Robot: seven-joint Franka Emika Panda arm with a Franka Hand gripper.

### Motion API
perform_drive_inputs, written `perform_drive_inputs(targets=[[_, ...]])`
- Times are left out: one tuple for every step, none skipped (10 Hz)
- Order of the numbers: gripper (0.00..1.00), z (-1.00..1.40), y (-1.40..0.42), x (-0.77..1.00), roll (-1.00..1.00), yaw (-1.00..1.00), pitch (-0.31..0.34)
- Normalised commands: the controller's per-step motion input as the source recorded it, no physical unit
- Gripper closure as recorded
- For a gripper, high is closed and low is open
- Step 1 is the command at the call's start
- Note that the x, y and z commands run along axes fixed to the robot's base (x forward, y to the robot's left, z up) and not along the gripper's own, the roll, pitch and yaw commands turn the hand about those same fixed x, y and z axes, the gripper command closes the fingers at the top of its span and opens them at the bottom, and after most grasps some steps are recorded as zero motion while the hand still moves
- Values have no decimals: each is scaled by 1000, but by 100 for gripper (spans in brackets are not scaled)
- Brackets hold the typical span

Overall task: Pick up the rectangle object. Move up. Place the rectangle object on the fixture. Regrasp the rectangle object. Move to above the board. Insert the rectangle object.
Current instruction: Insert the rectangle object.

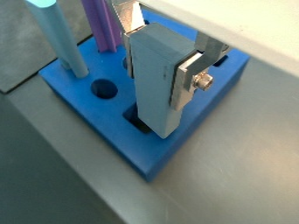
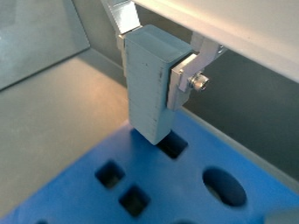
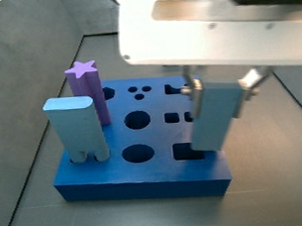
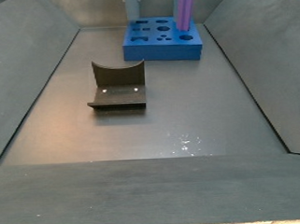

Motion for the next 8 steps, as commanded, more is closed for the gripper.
perform_drive_inputs(targets=[[100,0,0,-123,0,-54,-23],[100,-29,0,-283,-114,0,-117],[100,-229,-49,-403,-14,817,-146],[100,-143,-157,-186,0,923,-143],[100,0,-40,0,0,63,-14],[100,0,-43,0,0,0,0],[100,-40,-440,0,183,0,0],[100,-31,-611,306,306,-63,54]])
